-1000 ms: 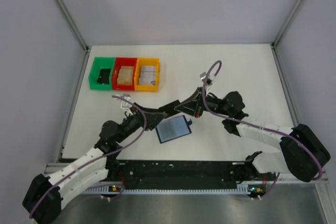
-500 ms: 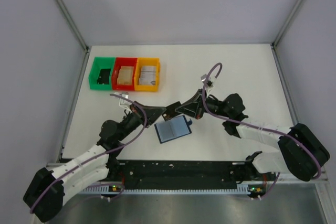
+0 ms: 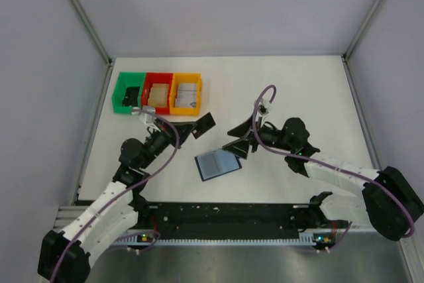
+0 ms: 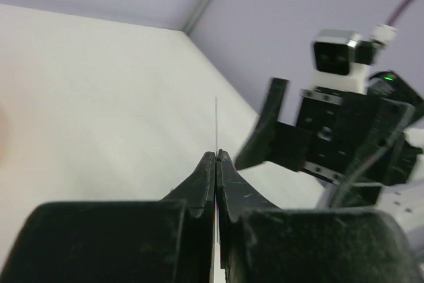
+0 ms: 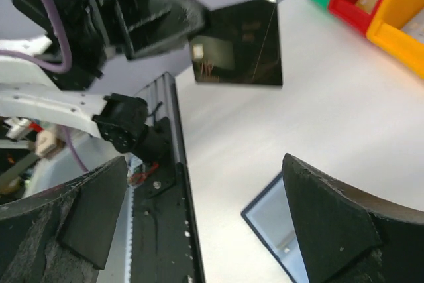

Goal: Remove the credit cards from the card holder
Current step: Place the credit card in the storage box.

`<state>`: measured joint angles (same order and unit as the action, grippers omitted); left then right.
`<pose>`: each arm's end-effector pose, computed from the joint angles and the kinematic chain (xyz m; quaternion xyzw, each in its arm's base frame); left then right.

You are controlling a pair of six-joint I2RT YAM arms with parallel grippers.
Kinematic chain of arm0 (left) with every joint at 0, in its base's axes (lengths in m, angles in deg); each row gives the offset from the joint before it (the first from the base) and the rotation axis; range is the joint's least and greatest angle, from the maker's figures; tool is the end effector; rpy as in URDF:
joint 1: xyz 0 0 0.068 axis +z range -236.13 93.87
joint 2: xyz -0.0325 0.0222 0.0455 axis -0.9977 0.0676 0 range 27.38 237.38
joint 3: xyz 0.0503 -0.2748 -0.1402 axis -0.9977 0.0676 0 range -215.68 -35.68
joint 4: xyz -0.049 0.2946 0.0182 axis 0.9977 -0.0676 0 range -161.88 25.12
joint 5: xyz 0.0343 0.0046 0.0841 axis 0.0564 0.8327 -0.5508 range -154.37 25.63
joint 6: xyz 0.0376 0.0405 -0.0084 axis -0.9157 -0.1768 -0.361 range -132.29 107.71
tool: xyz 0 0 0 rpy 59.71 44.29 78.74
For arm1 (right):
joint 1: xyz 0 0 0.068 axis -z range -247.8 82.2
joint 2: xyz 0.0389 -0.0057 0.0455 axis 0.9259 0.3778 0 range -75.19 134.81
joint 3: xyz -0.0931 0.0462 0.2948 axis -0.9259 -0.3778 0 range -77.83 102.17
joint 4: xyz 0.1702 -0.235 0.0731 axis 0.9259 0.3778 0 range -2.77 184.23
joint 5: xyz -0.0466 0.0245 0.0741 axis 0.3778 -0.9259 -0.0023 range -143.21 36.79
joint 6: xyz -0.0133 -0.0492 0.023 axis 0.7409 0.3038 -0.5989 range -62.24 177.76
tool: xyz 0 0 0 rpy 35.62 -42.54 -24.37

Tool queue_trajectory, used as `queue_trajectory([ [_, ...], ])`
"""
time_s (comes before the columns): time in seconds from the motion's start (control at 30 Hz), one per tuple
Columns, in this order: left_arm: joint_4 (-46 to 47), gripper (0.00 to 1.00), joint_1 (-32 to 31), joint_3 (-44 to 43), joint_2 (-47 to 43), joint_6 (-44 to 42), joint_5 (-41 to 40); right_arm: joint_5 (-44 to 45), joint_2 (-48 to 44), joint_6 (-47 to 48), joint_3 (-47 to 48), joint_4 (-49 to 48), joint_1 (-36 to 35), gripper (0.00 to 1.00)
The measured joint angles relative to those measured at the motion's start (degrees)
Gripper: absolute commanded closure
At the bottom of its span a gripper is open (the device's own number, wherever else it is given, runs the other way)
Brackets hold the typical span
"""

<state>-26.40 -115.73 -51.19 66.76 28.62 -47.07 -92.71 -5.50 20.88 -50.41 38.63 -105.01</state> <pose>0.1476 -0.0971 0.2745 0.0589 0.6133 -0.5266 0.5857 0.1990 0.1819 0.2637 -0.2536 0.6270 0.6024 0.4239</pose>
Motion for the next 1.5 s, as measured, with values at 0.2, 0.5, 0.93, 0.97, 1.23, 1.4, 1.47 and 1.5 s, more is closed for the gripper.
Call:
queue_trajectory([
  [0.2,-15.7,1.00,15.5,-8.3,3.4,-7.6,4.4,5.2,-7.2,11.4,0.1,16.8,0.0,0.02],
  [0.5,-31.2,1.00,35.5,-23.4,15.5,-17.0,12.3,6.9,-9.7,17.9,0.1,25.6,0.0,0.02],
  [0.93,-37.5,1.00,54.2,-44.9,46.5,-31.1,30.4,4.7,-9.7,19.9,-2.3,24.2,0.0,0.02],
  [0.97,-37.3,1.00,55.2,-46.4,48.7,-32.2,31.6,4.7,-9.7,20.0,-2.5,24.2,0.0,0.02],
  [1.23,-37.3,1.00,61.4,-56.2,63.9,-38.7,36.8,4.7,-9.6,21.1,-2.7,24.3,0.0,0.02],
  [1.4,-40.9,1.00,62.2,-62.7,68.8,-42.9,37.1,4.3,-8.4,21.5,-2.7,24.2,0.0,0.01],
  [1.47,-42.6,1.00,62.1,-65.8,71.0,-44.4,37.4,4.0,-7.6,21.6,-2.7,24.2,0.0,0.02],
  [1.5,-43.4,1.00,62.1,-67.3,72.1,-45.3,37.6,3.9,-7.3,21.7,-2.7,24.2,0.0,0.02],
])
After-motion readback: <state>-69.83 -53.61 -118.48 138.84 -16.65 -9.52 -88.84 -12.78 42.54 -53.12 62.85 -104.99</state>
